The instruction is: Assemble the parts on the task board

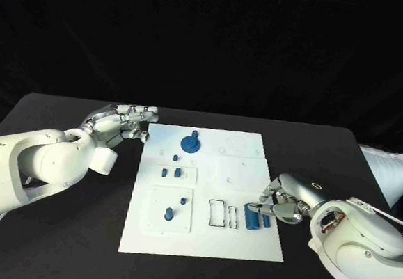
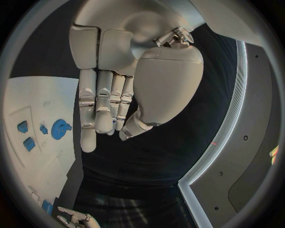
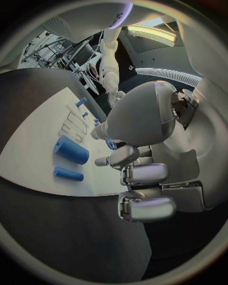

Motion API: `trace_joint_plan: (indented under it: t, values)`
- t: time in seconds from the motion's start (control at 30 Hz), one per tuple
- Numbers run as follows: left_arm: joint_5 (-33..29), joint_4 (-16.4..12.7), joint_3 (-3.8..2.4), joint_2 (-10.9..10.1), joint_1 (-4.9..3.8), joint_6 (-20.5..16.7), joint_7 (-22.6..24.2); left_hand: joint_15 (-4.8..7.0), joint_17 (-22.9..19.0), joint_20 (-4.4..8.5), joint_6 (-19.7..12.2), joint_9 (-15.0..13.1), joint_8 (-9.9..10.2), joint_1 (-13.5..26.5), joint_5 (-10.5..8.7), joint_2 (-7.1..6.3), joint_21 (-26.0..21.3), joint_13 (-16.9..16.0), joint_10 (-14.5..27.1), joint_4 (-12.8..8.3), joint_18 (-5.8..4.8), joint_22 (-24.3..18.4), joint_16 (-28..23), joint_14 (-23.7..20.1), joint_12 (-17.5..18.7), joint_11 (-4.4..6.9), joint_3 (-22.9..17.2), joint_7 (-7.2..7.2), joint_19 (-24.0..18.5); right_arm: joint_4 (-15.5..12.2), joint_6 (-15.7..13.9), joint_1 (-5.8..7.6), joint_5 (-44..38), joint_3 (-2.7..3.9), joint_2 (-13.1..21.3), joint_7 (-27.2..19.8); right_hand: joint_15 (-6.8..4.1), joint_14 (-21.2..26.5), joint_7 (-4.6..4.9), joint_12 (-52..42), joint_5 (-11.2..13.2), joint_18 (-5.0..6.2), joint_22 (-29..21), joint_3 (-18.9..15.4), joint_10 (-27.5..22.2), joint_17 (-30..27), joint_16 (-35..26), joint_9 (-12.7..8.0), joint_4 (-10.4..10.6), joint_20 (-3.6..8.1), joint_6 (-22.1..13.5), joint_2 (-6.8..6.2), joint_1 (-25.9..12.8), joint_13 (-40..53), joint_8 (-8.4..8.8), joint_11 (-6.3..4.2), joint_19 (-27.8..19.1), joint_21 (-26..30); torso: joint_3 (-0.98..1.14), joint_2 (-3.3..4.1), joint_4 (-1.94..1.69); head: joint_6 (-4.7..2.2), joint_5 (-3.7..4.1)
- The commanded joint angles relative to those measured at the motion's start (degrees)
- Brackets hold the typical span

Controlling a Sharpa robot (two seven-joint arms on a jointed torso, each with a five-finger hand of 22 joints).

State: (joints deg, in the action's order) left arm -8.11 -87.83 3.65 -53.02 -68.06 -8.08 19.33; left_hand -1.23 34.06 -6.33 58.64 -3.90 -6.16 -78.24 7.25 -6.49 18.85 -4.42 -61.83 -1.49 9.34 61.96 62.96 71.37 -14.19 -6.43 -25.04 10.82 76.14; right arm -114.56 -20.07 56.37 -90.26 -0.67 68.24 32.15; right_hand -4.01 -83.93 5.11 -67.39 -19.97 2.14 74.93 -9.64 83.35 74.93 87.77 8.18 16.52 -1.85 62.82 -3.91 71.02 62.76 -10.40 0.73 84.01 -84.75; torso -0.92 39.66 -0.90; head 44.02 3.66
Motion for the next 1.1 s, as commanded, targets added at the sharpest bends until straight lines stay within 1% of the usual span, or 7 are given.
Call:
trace_joint_plan:
  t: [0.03,0.3,0.4,0.47,0.87,1.0,1.1]
  values:
    - [0.22,-0.08,-0.04,0.01,0.00,0.98,0.23,0.07,-0.09,-0.13,-0.37,0.01,-0.26,0.08,0.00,0.21,-0.34,0.09,0.46,-0.19,0.92,-0.10,0.12,-0.38,-0.28,0.08,0.24,-0.11,-0.31,0.18,3.30,-0.54,-1.35,-0.07,-0.40,1.19,0.35,-5.39,-0.18,-9.97,0.41,-0.59,10.04,-0.38,1.16,11.49,0.26,0.26,-0.04,-0.45,-0.30,-0.47,0.31,15.36,-0.44,-0.41,3.59,-0.09,0.02,0.00,-0.02,0.17,-0.17]
    - [0.22,-0.03,-0.04,-0.09,0.03,1.16,0.14,0.07,-0.09,-0.13,-0.37,0.01,-0.26,0.08,0.00,0.21,-0.34,0.09,0.46,-0.19,0.92,-0.10,0.12,-0.38,-0.28,0.08,0.24,-0.11,-0.31,1.22,6.70,-1.31,-1.87,-0.11,-1.40,1.22,0.36,-5.43,-0.19,-10.41,1.94,-0.63,10.20,-0.64,1.25,11.75,0.41,0.77,0.02,-0.45,-0.42,-0.58,0.95,16.13,-0.76,-0.41,3.64,-0.23,0.04,-0.03,-0.03,0.35,-0.36]
    - [0.22,-0.04,-0.04,-0.11,0.03,1.25,0.08,0.07,-0.09,-0.13,-0.37,0.01,-0.26,0.08,0.00,0.21,-0.34,0.09,0.46,-0.19,0.92,-0.10,0.12,-0.38,-0.28,0.08,0.24,-0.11,-0.31,1.70,7.47,-1.45,-2.10,-0.11,-1.70,1.39,0.36,-5.43,-0.19,-10.42,2.01,-0.63,10.17,-0.64,1.25,11.74,0.40,0.79,0.01,-0.45,-0.43,-0.55,0.99,16.16,-0.77,-0.41,3.63,-0.21,0.04,0.01,0.00,0.32,-0.83]
    - [0.22,-0.04,-0.04,-0.08,0.04,1.31,0.05,0.06,-0.09,-0.13,-0.37,0.01,-0.26,0.11,-0.01,0.19,-0.34,0.09,0.46,-0.18,0.92,-0.10,0.13,-0.38,-0.30,0.07,0.26,-0.10,-0.31,2.04,7.82,-1.51,-2.18,-0.11,-2.05,1.50,0.36,-5.42,-0.19,-10.38,2.03,-0.63,10.18,-0.64,1.23,11.70,0.38,0.80,0.01,-0.45,-0.43,-0.53,1.00,16.13,-0.78,-0.41,3.63,-0.21,0.02,0.02,-0.01,0.24,-0.88]
    - [0.22,-0.17,-0.04,-0.01,0.05,1.48,-0.11,0.05,-0.09,-0.14,-0.38,0.01,-0.28,0.19,-0.03,0.15,-0.36,0.09,0.50,-0.18,0.92,-0.12,0.16,-0.39,-0.37,0.05,0.33,-0.08,-0.31,4.44,7.87,-1.65,-2.29,-0.15,-4.33,1.67,0.36,-5.45,-0.21,-10.54,2.01,-0.68,10.36,-0.38,1.26,11.91,0.50,1.18,-0.11,-0.46,-0.44,0.51,1.75,16.52,-1.03,-0.42,3.70,-0.38,-0.03,0.02,-0.02,0.08,-0.90]
    - [0.22,-0.27,-0.05,0.01,0.05,1.52,-0.16,0.04,-0.10,-0.15,-0.40,0.01,-0.29,0.26,-0.04,0.13,-0.36,0.09,0.53,-0.17,0.91,-0.13,0.18,-0.40,-0.40,0.04,0.38,-0.07,-0.32,5.22,7.69,-2.04,-2.09,-0.18,-5.21,1.68,0.34,-5.47,-0.26,-10.62,1.86,-0.69,10.41,-0.31,1.30,11.98,0.54,1.34,-0.13,-0.46,-0.32,0.94,1.98,16.68,-1.18,-0.45,3.72,-0.43,-0.03,0.03,0.20,0.06,-1.06]
    - [0.22,-0.33,-0.05,0.01,0.05,1.54,-0.19,0.04,-0.11,-0.15,-0.40,0.01,-0.29,0.28,-0.04,0.13,-0.37,0.09,0.55,-0.16,0.91,-0.13,0.19,-0.41,-0.41,0.03,0.39,-0.07,-0.32,5.55,7.53,-2.36,-1.94,-0.19,-5.69,1.67,0.30,-5.48,-0.32,-10.67,1.58,-0.71,10.47,-0.22,1.33,12.04,0.57,1.54,-0.25,-0.44,-0.16,1.43,2.43,16.83,-1.36,-0.51,3.74,-0.49,-0.03,0.00,0.14,0.07,-0.90]
